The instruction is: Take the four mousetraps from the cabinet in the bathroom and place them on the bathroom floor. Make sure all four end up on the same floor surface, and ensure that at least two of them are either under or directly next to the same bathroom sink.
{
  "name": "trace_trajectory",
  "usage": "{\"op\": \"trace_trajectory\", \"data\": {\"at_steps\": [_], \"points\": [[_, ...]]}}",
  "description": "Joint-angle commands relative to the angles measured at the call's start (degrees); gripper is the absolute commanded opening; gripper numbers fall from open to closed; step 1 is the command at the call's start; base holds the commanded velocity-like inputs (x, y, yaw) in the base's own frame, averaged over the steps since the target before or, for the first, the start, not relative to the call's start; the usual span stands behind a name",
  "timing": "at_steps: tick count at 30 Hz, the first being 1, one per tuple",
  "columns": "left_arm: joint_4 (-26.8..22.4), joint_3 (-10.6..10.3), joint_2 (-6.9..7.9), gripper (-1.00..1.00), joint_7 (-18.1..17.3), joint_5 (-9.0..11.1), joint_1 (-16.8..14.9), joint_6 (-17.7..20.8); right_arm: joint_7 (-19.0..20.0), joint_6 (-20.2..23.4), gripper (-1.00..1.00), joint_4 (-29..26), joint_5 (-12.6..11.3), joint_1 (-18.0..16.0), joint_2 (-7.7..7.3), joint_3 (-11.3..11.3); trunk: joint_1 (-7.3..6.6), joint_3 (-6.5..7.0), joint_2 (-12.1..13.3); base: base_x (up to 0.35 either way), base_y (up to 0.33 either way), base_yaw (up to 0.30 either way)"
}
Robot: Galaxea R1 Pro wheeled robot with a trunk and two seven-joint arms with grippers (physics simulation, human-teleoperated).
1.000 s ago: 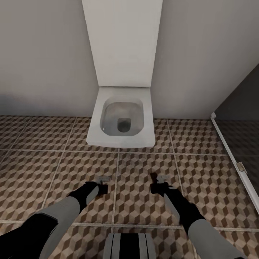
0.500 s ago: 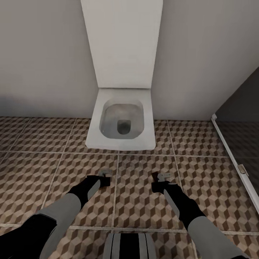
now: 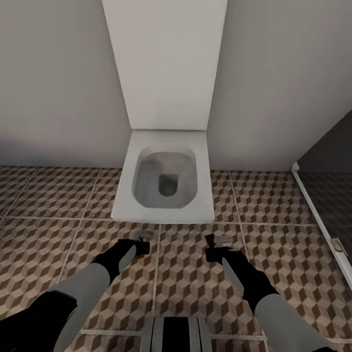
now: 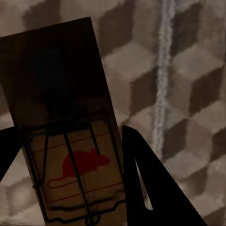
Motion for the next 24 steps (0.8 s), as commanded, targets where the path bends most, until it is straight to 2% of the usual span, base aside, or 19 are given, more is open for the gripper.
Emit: {"op": "trace_trajectory", "data": {"at_steps": [1,9,24], "points": [[0.2,-0.4,0.03,-1.00,0.2,0.4,0.0,0.3,-0.2,0.2,-1.00,-0.1,-0.5,0.0,-0.02,0.1,-0.01,-0.03,0.0,0.020,0.000,0.000],[2.8,-0.4,-0.05,-1.00,0.3,0.4,0.0,0.3,-0.1,-0.2,-1.00,0.8,-0.6,0.0,0.23,0.3,-0.01,-0.03,0.0,0.004,0.000,0.000],[3.0,-0.4,-0.05,-1.00,0.3,0.4,0.0,0.3,-0.1,-1.9,-1.00,1.0,-0.9,0.0,0.11,0.3,-0.01,-0.03,0.0,0.000,0.000,0.000]]}}
